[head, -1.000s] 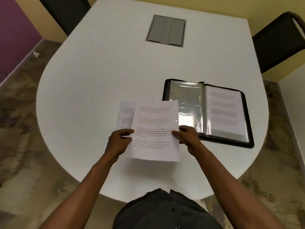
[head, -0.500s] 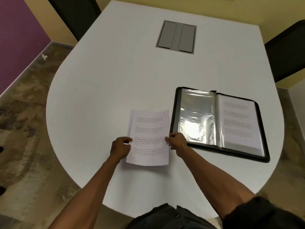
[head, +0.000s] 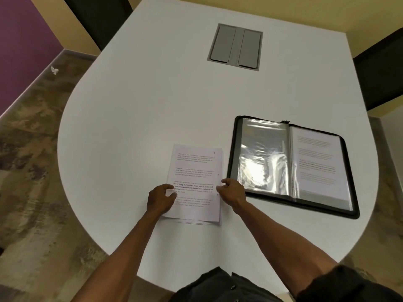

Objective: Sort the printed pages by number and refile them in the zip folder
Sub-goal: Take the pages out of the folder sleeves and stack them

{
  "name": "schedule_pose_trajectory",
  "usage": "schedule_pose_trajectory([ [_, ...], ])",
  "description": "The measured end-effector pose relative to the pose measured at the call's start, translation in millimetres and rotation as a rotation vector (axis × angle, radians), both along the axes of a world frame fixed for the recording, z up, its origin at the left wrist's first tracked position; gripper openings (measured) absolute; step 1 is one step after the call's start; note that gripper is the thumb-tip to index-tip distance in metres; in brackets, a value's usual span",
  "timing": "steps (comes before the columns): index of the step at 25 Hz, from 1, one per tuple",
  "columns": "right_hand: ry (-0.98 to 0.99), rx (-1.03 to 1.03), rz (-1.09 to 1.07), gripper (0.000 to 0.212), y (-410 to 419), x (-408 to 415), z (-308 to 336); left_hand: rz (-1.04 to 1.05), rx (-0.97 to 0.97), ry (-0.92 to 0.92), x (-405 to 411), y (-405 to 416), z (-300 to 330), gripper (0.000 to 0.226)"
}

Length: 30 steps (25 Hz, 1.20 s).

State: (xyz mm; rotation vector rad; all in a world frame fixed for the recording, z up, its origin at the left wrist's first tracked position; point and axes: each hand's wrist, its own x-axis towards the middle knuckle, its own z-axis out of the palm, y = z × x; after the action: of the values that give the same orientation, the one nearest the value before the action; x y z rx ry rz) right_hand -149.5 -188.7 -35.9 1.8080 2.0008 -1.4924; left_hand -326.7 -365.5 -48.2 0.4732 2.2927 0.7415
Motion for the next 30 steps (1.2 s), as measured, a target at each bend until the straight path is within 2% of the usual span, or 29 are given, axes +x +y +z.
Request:
schedule_pose_trajectory([
  [5, 0.007, 0.033, 0.018, 0.037, -7, 19, 2, -0.002, 0.004, 0.039, 10, 1, -3, 0.042],
  [9, 0.097, 0.058, -0.079, 0.021, -18, 58, 2, -0.019, -0.028, 0.028, 18, -4, -9, 0.046],
  [13, 0.114, 0.089, -0.286, 0.012, -7, 126, 5, -0.036, -0.071, 0.134, 44, -1, -10, 0.045],
  [16, 0.077, 0.146, -0.47, 0.014, 13, 184, 10, -0.12, -0.003, 0.225, 81, 16, 2, 0.047],
  [20, 0.024, 0.197, -0.622, 0.028, 50, 253, 13, -0.279, 0.064, 0.21, 133, 58, 6, 0.049],
  [23, -0.012, 0.202, -0.519, 0.051, 80, 287, 14, -0.381, 0.11, 0.214, 174, 101, 13, 0.048],
  [26, -0.09, 0.202, -0.25, 0.074, 117, 304, 11, -0.478, 0.154, 0.212, 212, 145, 22, 0.049],
  [30, -0.236, 0.243, 0.008, 0.086, 163, 305, 13, -0.545, 0.207, 0.181, 252, 192, 37, 0.048],
])
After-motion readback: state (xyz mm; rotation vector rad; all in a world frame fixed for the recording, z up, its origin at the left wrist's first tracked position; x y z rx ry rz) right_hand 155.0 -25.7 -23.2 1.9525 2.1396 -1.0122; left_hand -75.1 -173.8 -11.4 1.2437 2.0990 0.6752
